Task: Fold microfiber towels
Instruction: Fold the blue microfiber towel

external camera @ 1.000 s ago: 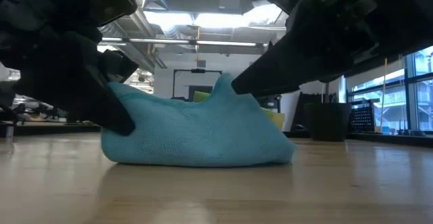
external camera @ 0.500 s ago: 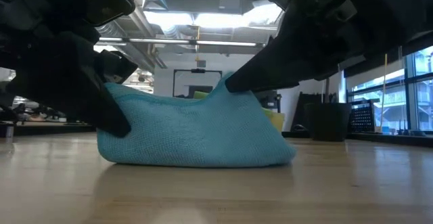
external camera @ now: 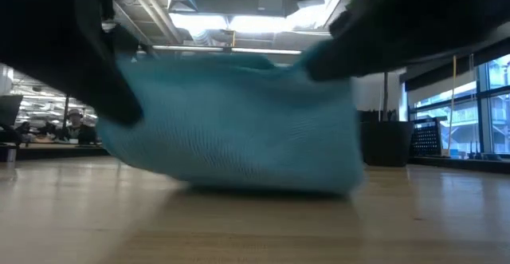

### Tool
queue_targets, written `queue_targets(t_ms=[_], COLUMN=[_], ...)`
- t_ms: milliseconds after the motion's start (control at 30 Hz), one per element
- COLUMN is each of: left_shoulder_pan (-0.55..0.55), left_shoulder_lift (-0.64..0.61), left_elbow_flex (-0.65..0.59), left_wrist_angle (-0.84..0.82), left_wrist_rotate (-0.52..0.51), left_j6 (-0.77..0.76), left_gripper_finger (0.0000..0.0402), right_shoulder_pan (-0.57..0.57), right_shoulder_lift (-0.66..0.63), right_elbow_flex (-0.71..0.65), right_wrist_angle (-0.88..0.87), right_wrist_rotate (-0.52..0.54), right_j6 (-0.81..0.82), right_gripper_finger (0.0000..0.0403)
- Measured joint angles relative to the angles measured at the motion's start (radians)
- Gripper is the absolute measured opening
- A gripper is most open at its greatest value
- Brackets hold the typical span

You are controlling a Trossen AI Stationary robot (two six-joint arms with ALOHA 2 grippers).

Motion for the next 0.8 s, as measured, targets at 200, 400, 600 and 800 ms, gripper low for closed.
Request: queue_targets(t_ms=[200, 400, 600, 800], left_shoulder_pan=[-0.024, -0.042, 0.019, 0.127], left_shoulder_lift=[0.006, 0.005, -0.004, -0.016], left_elbow_flex=[0.113, 0.224, 0.246, 0.247], left_wrist_angle=[-0.01, -0.143, -0.296, -0.366], left_wrist_rotate=[0.088, 0.087, 0.07, 0.099], left_j6=[0.012, 0.103, 0.137, 0.201], left_gripper_finger=[0.0, 0.0, 0.0, 0.0], right_shoulder_pan=[0.066, 0.106, 0.098, 0.018], right_shoulder_lift=[0.0, -0.038, -0.135, -0.143], right_elbow_flex=[0.007, 0.009, 0.008, 0.006], right_wrist_angle=[-0.049, -0.074, -0.221, -0.349], right_wrist_rotate=[-0.13, -0.05, 0.124, 0.171], right_j6=[0.044, 0.054, 0.055, 0.118], right_gripper_finger=[0.0004, 0.0003, 0.0002, 0.0002])
